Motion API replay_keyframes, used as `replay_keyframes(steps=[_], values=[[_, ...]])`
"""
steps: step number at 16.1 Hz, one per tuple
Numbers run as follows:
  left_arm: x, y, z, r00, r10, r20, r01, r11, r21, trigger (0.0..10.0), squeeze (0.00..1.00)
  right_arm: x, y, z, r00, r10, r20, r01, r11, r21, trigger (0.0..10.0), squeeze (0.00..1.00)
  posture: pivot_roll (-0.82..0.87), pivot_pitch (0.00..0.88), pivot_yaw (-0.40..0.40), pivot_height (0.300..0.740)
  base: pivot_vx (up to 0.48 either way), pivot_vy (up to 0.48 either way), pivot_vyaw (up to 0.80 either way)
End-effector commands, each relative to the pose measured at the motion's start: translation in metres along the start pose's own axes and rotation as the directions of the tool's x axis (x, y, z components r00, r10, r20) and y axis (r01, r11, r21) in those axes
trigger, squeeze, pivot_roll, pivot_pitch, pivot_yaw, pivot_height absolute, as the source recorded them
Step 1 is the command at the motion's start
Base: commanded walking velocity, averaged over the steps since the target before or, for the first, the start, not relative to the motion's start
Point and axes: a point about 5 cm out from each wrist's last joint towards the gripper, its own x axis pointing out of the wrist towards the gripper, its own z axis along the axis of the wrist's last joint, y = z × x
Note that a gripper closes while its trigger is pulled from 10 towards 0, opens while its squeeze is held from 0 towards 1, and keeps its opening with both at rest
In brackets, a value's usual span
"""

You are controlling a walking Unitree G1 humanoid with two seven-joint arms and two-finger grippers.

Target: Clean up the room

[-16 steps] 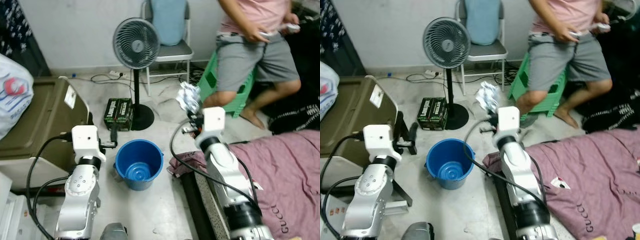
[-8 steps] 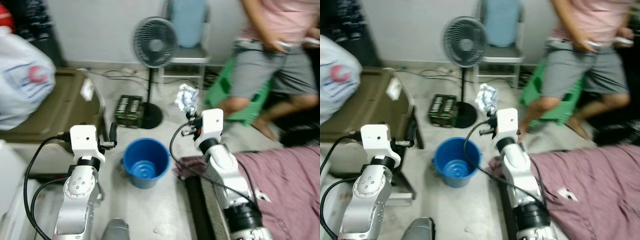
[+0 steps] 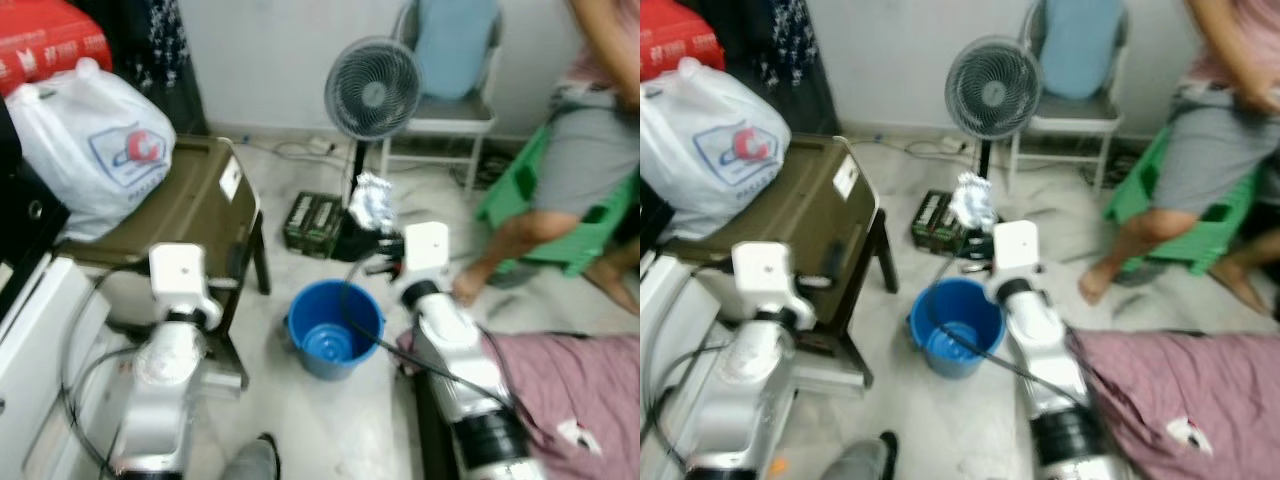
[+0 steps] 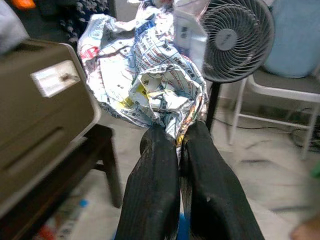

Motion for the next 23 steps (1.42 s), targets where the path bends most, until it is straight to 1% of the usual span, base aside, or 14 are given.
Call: replay_keyframes(steps=[1,5,8,12,15,17,19,23], values=[[0.0004,0.0054,0.0019,1.000,-0.002,0.008,0.002,1.000,-0.004,10.0,0.00,0.0048,0.0033,0.0083,1.000,-0.003,0.031,0.003,1.000,0.016,10.0,0.00,0.05,0.000,-0.043,0.740,0.000,0.000,0.00],[0.0001,0.0017,0.0021,0.999,-0.036,0.015,0.037,0.999,-0.010,10.0,0.00,0.0023,0.0063,0.0068,0.999,0.007,0.031,-0.007,1.000,0.008,10.0,0.00,0.05,0.000,-0.040,0.740,0.000,0.000,0.00],[-0.0002,-0.0006,0.0020,0.998,-0.060,0.019,0.060,0.998,-0.014,10.0,0.00,0.0014,0.0076,0.0060,0.999,0.015,0.031,-0.015,1.000,0.004,10.0,0.00,0.04,0.000,-0.038,0.740,0.292,0.000,0.00],[-0.0004,-0.0021,0.0014,0.998,-0.067,0.019,0.067,0.998,-0.017,10.0,0.00,0.0007,0.0093,0.0056,0.999,0.024,0.033,-0.025,1.000,0.005,10.0,0.00,0.05,0.000,-0.045,0.740,0.350,0.000,0.78],[-0.0012,-0.0020,0.0003,0.998,-0.060,0.014,0.060,0.998,-0.015,10.0,0.00,0.0007,0.0093,0.0046,0.999,0.025,0.026,-0.025,1.000,0.007,10.0,0.00,0.05,0.000,-0.050,0.740,0.293,0.000,0.00],[-0.0012,-0.0019,0.0015,0.997,-0.069,0.024,0.069,0.997,-0.014,10.0,0.00,0.0018,0.0100,0.0052,0.999,0.026,0.027,-0.027,1.000,0.010,10.0,0.00,0.05,0.000,-0.047,0.740,0.000,0.000,0.00],[-0.0006,-0.0008,-0.0007,0.998,-0.056,0.003,0.056,0.998,-0.018,10.0,0.00,0.0026,0.0091,0.0048,1.000,0.017,0.024,-0.017,1.000,0.019,10.0,0.00,0.04,0.000,-0.044,0.740,0.000,0.000,0.00],[0.0019,-0.0006,-0.0001,0.998,-0.057,0.002,0.057,0.998,-0.015,10.0,0.00,0.0040,0.0070,0.0057,1.000,-0.010,0.020,0.009,0.999,0.036,10.0,0.00,0.03,0.000,-0.039,0.740,0.000,0.000,0.00]])
